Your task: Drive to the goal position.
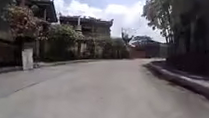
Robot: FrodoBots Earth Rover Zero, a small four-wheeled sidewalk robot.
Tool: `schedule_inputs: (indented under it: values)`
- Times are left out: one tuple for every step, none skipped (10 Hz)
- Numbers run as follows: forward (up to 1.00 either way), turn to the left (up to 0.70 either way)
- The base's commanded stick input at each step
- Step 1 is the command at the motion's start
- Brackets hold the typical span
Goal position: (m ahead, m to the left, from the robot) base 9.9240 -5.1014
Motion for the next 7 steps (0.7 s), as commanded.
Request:
schedule_inputs:
  values:
    - [1.00, -0.01]
    - [1.00, -0.02]
    - [1.00, -0.02]
    - [1.00, -0.02]
    - [1.00, -0.02]
    - [1.00, -0.02]
    - [1.00, -0.02]
